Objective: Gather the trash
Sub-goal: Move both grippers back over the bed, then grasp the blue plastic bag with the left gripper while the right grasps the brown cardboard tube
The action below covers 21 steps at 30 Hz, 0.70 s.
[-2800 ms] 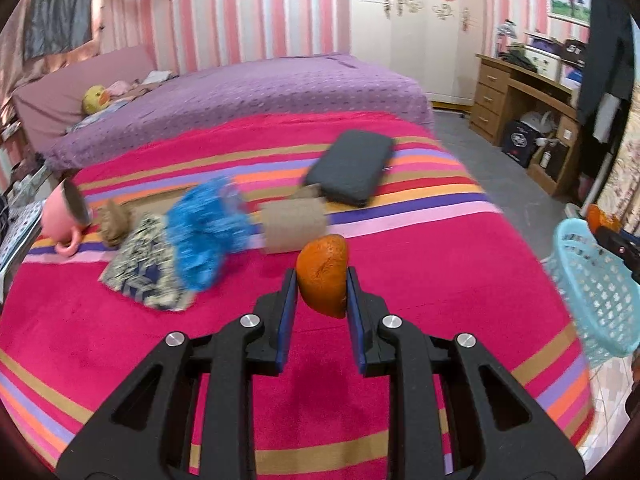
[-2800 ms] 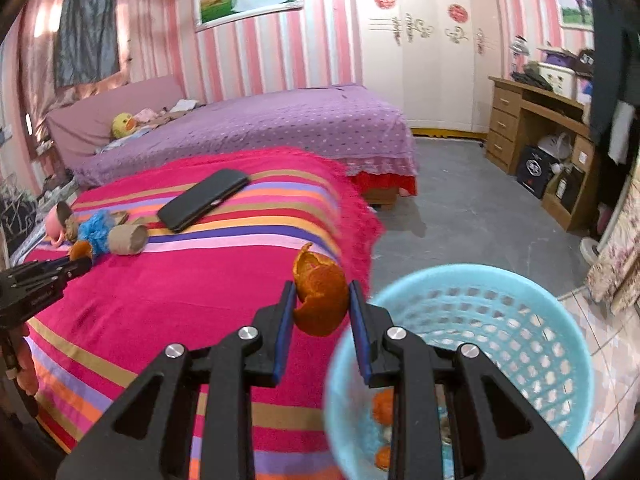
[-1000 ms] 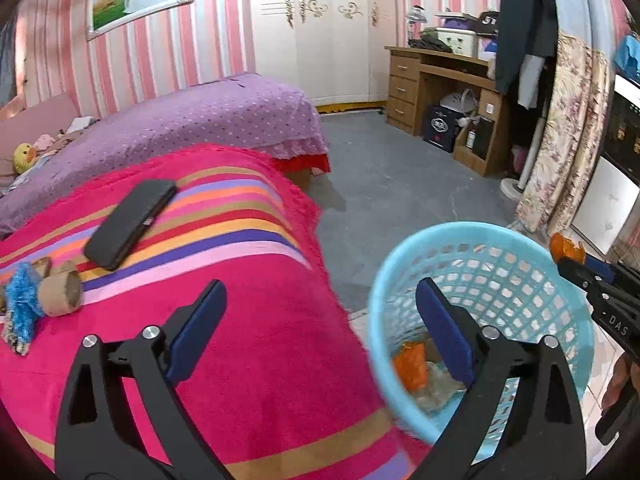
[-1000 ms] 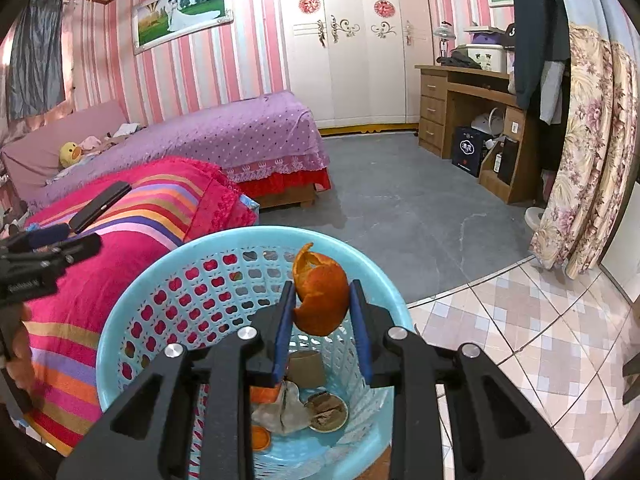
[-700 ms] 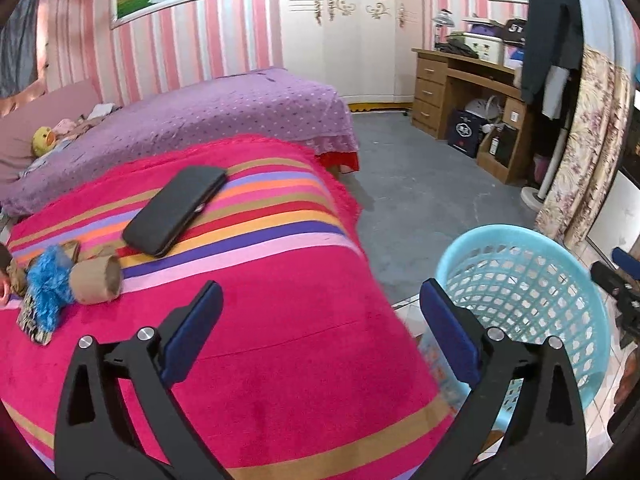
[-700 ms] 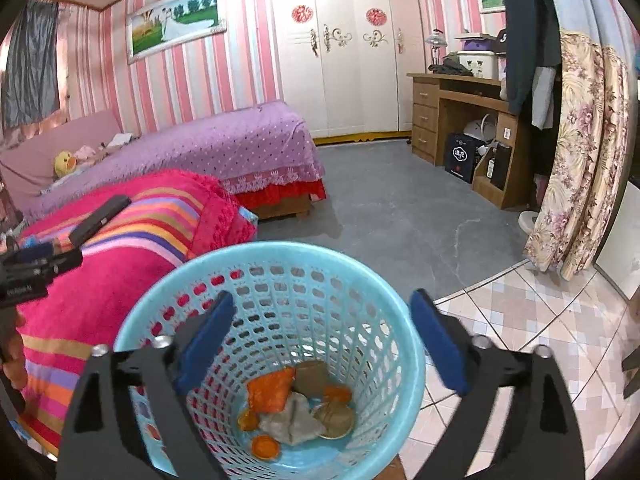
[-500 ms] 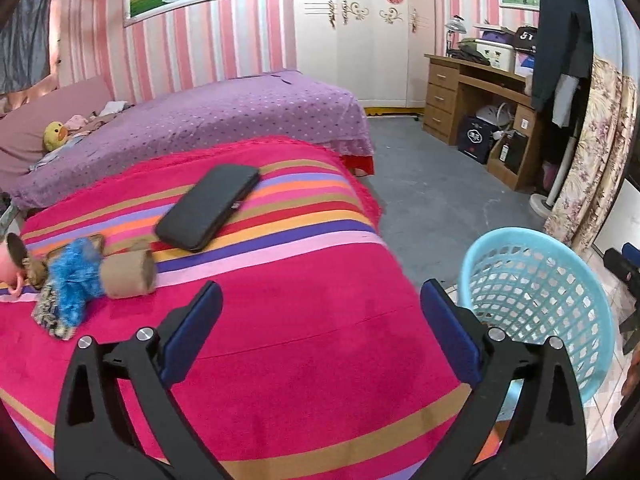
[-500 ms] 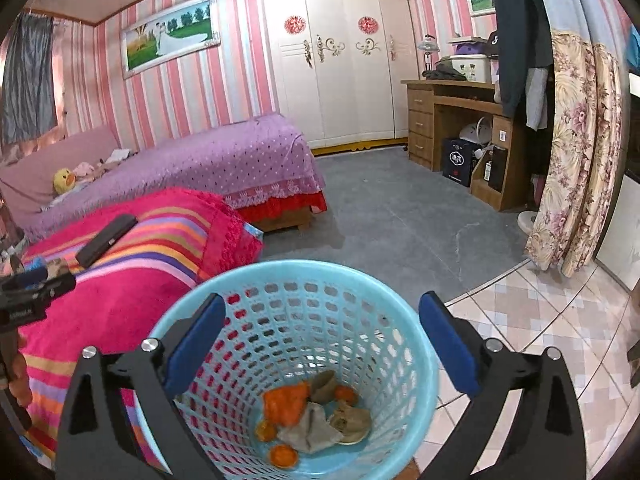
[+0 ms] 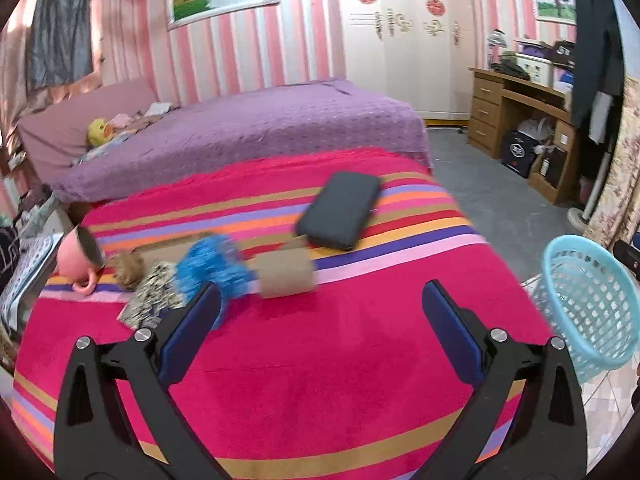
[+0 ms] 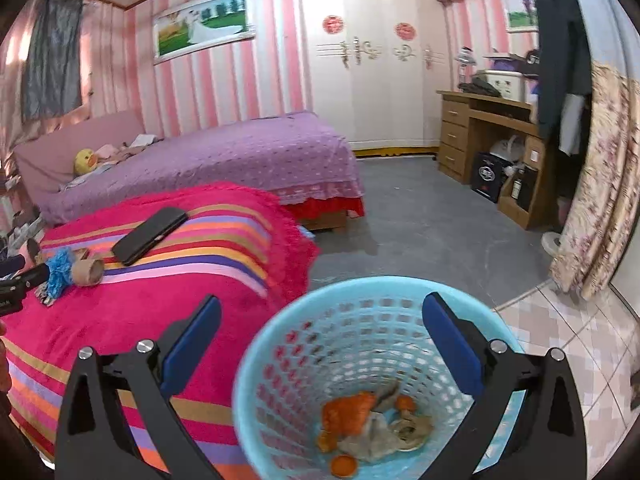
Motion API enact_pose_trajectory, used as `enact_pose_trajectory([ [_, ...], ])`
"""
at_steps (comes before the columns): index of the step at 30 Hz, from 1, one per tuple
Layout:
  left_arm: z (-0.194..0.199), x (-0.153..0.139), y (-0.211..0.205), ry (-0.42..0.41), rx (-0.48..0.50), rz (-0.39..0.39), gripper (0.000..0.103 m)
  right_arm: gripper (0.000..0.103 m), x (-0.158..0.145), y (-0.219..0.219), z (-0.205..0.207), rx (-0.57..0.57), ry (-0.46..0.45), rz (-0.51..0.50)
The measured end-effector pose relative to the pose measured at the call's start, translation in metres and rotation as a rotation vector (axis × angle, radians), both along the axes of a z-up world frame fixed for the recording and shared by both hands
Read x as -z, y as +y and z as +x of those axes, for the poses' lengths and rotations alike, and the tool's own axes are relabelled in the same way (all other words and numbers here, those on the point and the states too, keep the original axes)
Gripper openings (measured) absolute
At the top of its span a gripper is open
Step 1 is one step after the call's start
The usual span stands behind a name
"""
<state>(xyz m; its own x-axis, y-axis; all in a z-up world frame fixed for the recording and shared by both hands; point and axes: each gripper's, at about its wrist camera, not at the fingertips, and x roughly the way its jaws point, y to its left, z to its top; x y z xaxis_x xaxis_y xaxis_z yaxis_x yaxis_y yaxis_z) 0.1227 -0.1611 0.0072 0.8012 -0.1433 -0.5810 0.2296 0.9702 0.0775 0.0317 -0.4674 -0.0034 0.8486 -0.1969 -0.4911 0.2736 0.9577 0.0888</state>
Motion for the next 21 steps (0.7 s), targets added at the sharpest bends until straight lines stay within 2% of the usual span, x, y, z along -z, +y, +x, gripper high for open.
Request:
enact_pose_trajectory([
  [6,0.025,0.012,0.054,0.015,-0.082,0.001,0.097,0.098,0.002,0.044,0.025,-0.067,0.018,-0.031],
  [9,0.043,0.022,0.077,0.05,-0.115,-0.004,0.097,0.098,0.002,0.063,0.039,-0.091,0.038,-0.05],
  [15,0.066,0.037,0.102,0.102,-0.144,0.011,0.097,0.098,0.007,0.092,0.062,-0.126,0.06,-0.044],
  [21,0.095,0.048,0.112,0.175,-0.136,-0.07,0.097,0.098,0.012,0.116,0.08,-0.146,0.094,-0.052],
])
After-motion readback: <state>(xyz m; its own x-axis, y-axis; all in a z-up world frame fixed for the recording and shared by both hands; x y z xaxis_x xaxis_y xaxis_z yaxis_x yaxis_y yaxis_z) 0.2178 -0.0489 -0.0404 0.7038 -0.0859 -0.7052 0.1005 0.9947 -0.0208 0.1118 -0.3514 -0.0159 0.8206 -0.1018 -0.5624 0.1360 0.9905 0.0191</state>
